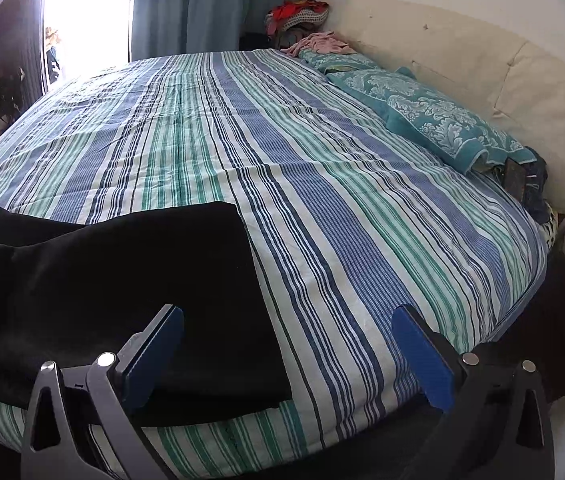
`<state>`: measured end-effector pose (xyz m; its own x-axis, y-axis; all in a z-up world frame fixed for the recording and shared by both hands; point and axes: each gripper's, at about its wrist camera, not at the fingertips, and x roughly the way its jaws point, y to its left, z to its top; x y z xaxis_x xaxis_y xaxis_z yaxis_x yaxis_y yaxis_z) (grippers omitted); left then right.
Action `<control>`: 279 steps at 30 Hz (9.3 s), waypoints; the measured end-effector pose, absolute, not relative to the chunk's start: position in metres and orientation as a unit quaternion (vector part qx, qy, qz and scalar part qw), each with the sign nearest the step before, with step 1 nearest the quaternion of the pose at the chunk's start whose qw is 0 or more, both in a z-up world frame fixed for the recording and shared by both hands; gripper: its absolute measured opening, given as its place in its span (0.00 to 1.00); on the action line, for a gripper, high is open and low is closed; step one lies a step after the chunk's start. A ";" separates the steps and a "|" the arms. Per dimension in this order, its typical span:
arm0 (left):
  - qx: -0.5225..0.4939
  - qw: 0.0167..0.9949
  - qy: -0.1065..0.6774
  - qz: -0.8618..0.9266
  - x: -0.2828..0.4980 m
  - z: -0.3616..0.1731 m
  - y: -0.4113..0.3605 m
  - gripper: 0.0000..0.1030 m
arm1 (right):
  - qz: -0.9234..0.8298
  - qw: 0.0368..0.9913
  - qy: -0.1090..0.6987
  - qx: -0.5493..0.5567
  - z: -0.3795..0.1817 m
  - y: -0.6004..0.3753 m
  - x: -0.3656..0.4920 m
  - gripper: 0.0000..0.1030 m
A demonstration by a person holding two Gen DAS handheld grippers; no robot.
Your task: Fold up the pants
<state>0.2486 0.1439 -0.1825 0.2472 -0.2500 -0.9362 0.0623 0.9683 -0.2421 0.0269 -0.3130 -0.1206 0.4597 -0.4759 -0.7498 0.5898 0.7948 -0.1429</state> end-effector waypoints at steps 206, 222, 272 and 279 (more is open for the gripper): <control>0.199 0.829 0.379 -0.360 0.017 -0.140 -0.176 0.86 | 0.048 0.807 0.572 0.138 -0.107 -0.368 0.068 0.13; 0.189 0.828 0.385 -0.360 0.021 -0.142 -0.182 0.86 | 0.090 0.854 0.486 0.160 -0.052 -0.314 0.146 0.44; -0.075 0.774 0.519 -0.354 0.173 -0.113 -0.138 0.19 | 0.158 0.800 0.456 0.358 -0.122 -0.390 0.111 0.33; -0.058 0.838 0.458 -0.291 0.257 -0.069 -0.078 0.21 | 0.188 0.833 0.414 0.316 -0.080 -0.335 0.226 0.33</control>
<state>0.2568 -0.0775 -0.0691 0.4112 -0.5402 -0.7342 0.4338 0.8244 -0.3636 0.2264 -0.3350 -0.0799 0.5869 0.5742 -0.5709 -0.0510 0.7299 0.6817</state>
